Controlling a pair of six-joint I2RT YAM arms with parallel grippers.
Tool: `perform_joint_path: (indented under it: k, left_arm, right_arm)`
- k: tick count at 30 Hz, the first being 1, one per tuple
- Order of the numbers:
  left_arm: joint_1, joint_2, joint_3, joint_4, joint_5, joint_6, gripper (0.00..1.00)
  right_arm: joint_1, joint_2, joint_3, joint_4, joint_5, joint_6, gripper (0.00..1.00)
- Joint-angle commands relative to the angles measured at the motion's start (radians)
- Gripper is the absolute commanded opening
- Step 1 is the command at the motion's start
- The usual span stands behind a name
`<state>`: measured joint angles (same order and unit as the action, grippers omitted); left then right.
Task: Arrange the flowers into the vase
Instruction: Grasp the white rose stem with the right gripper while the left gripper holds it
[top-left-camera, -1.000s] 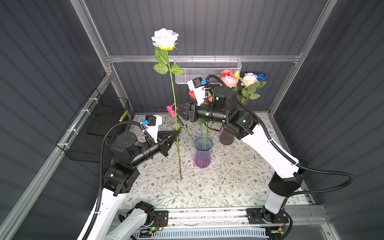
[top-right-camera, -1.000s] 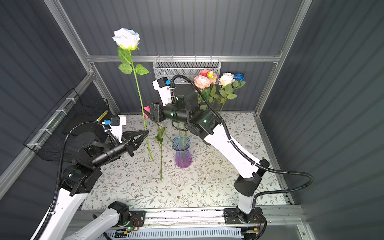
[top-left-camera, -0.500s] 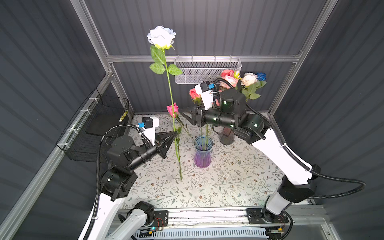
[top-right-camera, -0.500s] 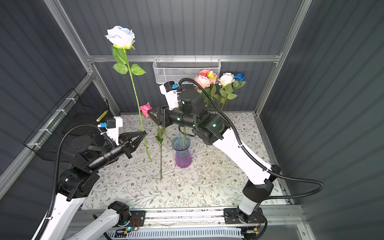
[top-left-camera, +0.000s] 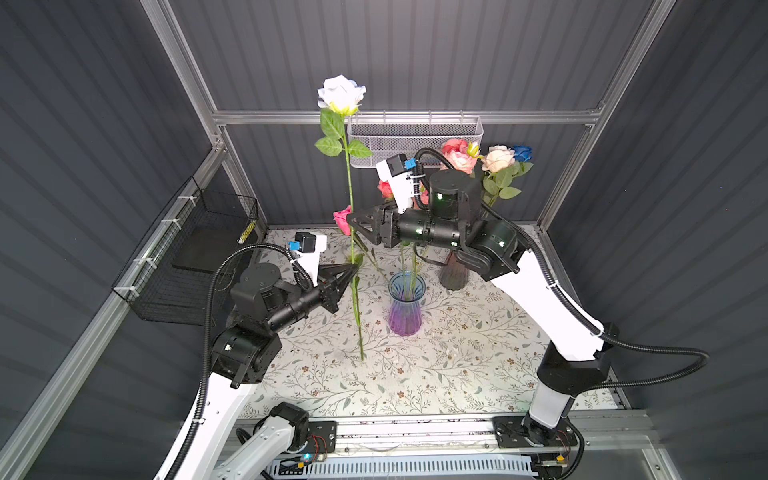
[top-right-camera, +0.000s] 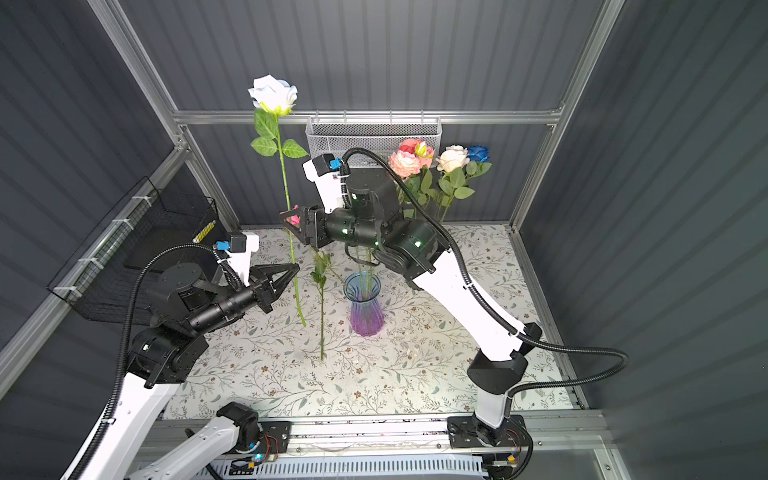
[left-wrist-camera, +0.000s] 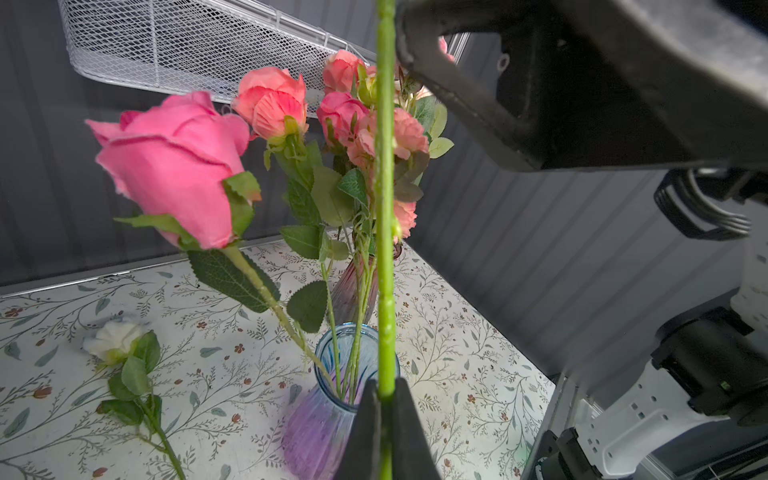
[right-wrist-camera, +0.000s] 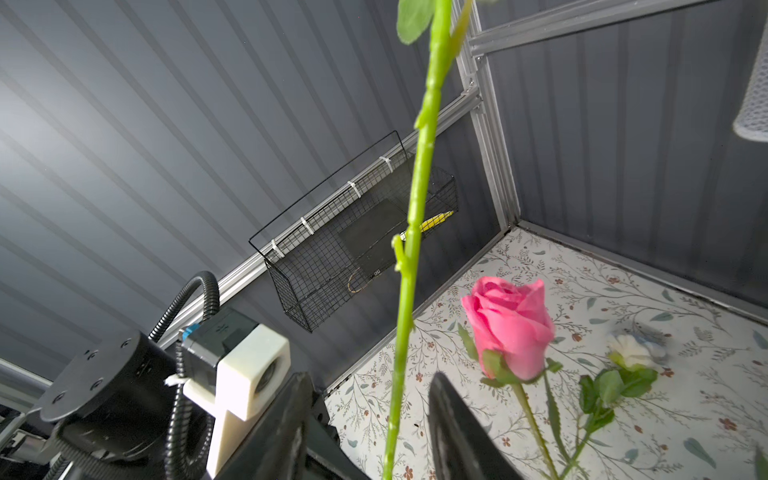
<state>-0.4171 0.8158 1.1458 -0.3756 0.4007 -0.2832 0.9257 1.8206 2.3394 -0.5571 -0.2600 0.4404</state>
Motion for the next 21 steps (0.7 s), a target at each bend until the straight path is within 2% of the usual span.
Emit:
perform_joint_path:
  k: [1, 5, 10, 21]
  left_arm:
    - [0.0, -0.016, 0.011, -0.009, 0.01, 0.019, 0.0]
    - [0.0, -0.02, 0.014, -0.011, 0.01, 0.022, 0.0]
    - [0.0, -0.02, 0.015, -0.011, 0.019, 0.025, 0.0]
    - [0.0, -0.011, 0.021, -0.013, 0.001, 0.025, 0.0]
  right_arm:
    - [0.004, 0.02, 0.041, -0.022, -0.006, 0.002, 0.44]
    - [0.004, 0.028, 0.045, -0.028, 0.011, 0.001, 0.4]
    - [0.003, 0.032, 0.045, -0.021, 0.01, 0.001, 0.25]
    - [0.021, 0.028, 0.024, 0.011, 0.026, -0.024, 0.17]
